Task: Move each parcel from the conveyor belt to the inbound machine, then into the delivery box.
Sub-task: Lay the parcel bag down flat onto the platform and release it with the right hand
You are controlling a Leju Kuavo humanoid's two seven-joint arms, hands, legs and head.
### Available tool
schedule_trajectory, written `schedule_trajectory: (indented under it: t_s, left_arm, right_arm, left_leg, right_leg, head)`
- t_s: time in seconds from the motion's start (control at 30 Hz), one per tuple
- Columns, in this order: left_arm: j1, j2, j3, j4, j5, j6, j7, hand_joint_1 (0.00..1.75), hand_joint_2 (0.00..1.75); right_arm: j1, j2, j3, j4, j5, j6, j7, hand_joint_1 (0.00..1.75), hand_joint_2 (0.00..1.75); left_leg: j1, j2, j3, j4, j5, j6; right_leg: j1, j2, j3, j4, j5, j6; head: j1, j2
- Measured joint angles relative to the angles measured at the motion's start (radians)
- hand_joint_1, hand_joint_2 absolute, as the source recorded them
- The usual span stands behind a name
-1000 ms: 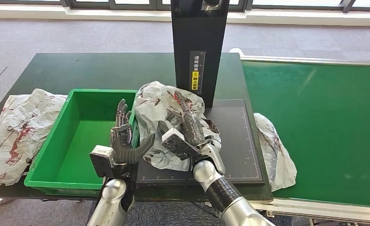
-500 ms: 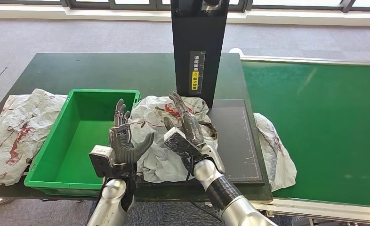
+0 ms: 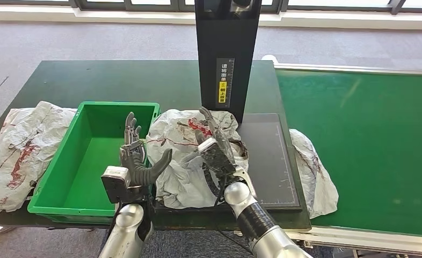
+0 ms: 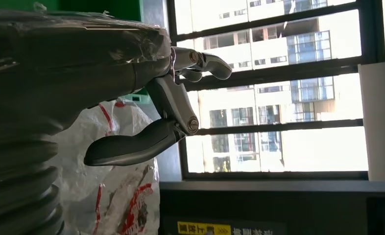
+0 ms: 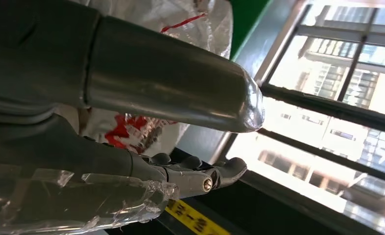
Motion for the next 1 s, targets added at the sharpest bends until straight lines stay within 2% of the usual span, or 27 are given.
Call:
schedule_trajectory:
  t_s: [0.03,0.1,0.23,0.37,0.5,0.7,0.77,0.9,1.0]
  left_arm:
    - [0.0,0.0,0.0,-0.001,-0.008,0.022,0.0,0.0,1.75]
    - [0.001,0.001,-0.002,-0.008,-0.025,0.06,0.0,0.0,1.75]
    - [0.003,0.004,-0.018,-0.028,-0.06,0.106,0.0,0.0,1.75]
    - [-0.003,0.01,-0.074,-0.032,-0.138,0.155,0.0,0.0,1.75]
    - [-0.009,0.012,-0.111,-0.028,-0.155,0.163,0.0,0.0,1.75]
    - [-0.014,0.012,-0.131,-0.022,-0.161,0.164,0.0,0.0,1.75]
    - [-0.018,0.012,-0.137,-0.011,-0.194,0.161,0.0,0.0,1.75]
    - [-0.053,0.007,-0.146,0.101,-0.37,0.119,0.029,0.0,1.75]
    - [-0.116,-0.008,-0.146,0.217,-0.479,0.088,0.065,0.0,1.75]
  right_arm:
    - [0.019,-0.003,-0.028,-0.029,-0.031,0.012,-0.001,0.0,0.0]
    - [0.058,-0.009,-0.082,-0.096,-0.017,-0.031,-0.014,0.0,0.0]
    - [0.121,-0.015,-0.158,-0.225,0.087,-0.178,-0.048,0.0,0.0]
    - [0.177,-0.019,-0.192,-0.383,0.202,-0.356,-0.103,0.0,0.0]
    - [0.201,-0.025,-0.207,-0.487,0.218,-0.383,-0.109,0.0,0.0]
    - [0.219,-0.03,-0.213,-0.556,0.221,-0.391,-0.11,0.0,0.0]
    - [0.228,-0.033,-0.214,-0.58,0.229,-0.428,-0.114,0.0,0.0]
    - [0.262,-0.04,-0.211,-0.687,0.275,-0.515,-0.12,0.0,1.75]
    - [0.275,-0.041,-0.21,-0.75,0.308,-0.524,-0.121,0.0,1.75]
  left_leg:
    - [0.0,-0.001,0.0,0.0,0.0,0.0]
    - [0.0,-0.001,-0.001,0.0,0.0,0.0]
    - [-0.001,0.0,-0.001,0.0,0.0,0.0]
    - [-0.001,0.0,-0.001,0.0,0.0,0.0]
    - [-0.001,0.004,0.0,0.0,-0.001,0.0]
    - [-0.001,0.005,0.001,0.0,-0.001,0.0]
    - [-0.001,0.005,0.001,0.0,0.0,0.0]
    - [-0.001,0.005,0.001,0.001,-0.001,0.0]
    - [-0.001,0.006,0.001,0.001,-0.001,0.0]
  right_leg:
    - [0.0,0.0,0.0,0.0,0.0,0.0]
    - [0.0,-0.001,0.0,0.0,0.0,0.0]
    - [0.0,0.0,0.0,0.0,0.0,0.0]
    - [0.0,-0.001,-0.001,0.0,0.0,0.0]
    - [-0.001,0.004,-0.001,0.0,0.0,0.0]
    - [0.0,0.005,-0.002,0.0,0.001,-0.001]
    - [0.0,0.005,-0.001,0.0,0.001,-0.001]
    - [-0.001,0.005,-0.001,0.0,0.001,-0.001]
    - [-0.001,0.007,-0.001,0.0,0.001,0.0]
  head:
    - [0.0,0.0]
    - [0.0,0.0]
    - [0.0,0.0]
    - [0.0,0.0]
    - [0.0,0.0]
    - [0.0,0.0]
    - [0.0,0.0]
    - [0.0,0.0]
    - [0.0,0.0]
